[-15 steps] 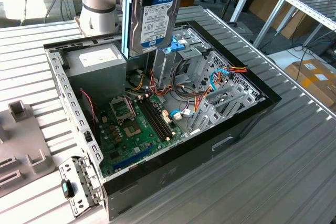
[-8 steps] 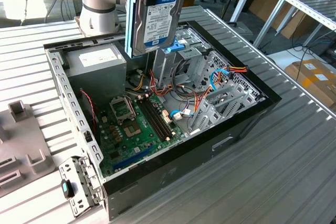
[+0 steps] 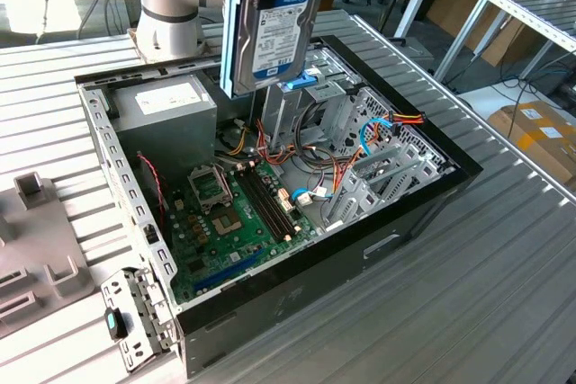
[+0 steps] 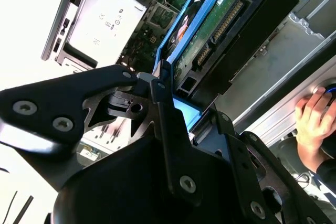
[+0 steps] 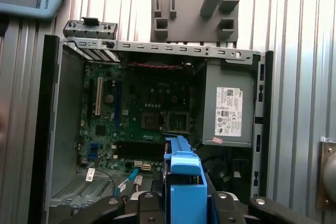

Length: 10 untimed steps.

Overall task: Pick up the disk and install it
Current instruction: 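Pick up the disk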

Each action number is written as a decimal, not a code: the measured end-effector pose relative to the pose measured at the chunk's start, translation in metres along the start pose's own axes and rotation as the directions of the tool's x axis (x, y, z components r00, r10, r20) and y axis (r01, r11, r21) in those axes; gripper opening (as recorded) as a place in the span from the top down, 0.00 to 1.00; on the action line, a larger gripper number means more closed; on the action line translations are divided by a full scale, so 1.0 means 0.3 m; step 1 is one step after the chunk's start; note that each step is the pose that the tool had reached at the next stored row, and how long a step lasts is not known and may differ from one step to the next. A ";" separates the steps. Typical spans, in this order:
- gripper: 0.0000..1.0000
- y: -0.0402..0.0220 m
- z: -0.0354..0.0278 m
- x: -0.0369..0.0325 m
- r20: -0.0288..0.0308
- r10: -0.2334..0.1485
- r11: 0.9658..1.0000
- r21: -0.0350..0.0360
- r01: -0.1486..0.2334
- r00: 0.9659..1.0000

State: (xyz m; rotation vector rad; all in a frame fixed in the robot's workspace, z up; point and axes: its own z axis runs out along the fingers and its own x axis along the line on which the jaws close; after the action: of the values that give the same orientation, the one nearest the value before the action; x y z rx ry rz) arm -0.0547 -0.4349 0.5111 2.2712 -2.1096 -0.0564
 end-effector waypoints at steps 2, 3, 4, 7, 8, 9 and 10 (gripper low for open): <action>0.63 -0.010 0.000 0.001 0.000 0.000 1.000 0.000 0.000 1.000; 0.63 -0.015 -0.001 0.001 0.000 0.000 1.000 0.000 0.000 1.000; 0.63 -0.019 -0.001 0.001 0.000 0.000 1.000 0.000 0.000 1.000; 0.63 -0.031 -0.001 0.002 0.000 0.000 1.000 0.000 0.000 1.000; 0.63 -0.034 -0.001 0.003 0.000 0.000 1.000 0.000 0.000 1.000; 0.63 -0.038 -0.002 0.003 0.000 0.000 1.000 0.000 0.000 1.000; 0.63 -0.041 -0.002 0.003 0.000 0.000 1.000 0.000 0.000 1.000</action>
State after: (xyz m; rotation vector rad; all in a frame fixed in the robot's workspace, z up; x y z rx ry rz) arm -0.0424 -0.4350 0.5109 2.2714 -2.1095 -0.0564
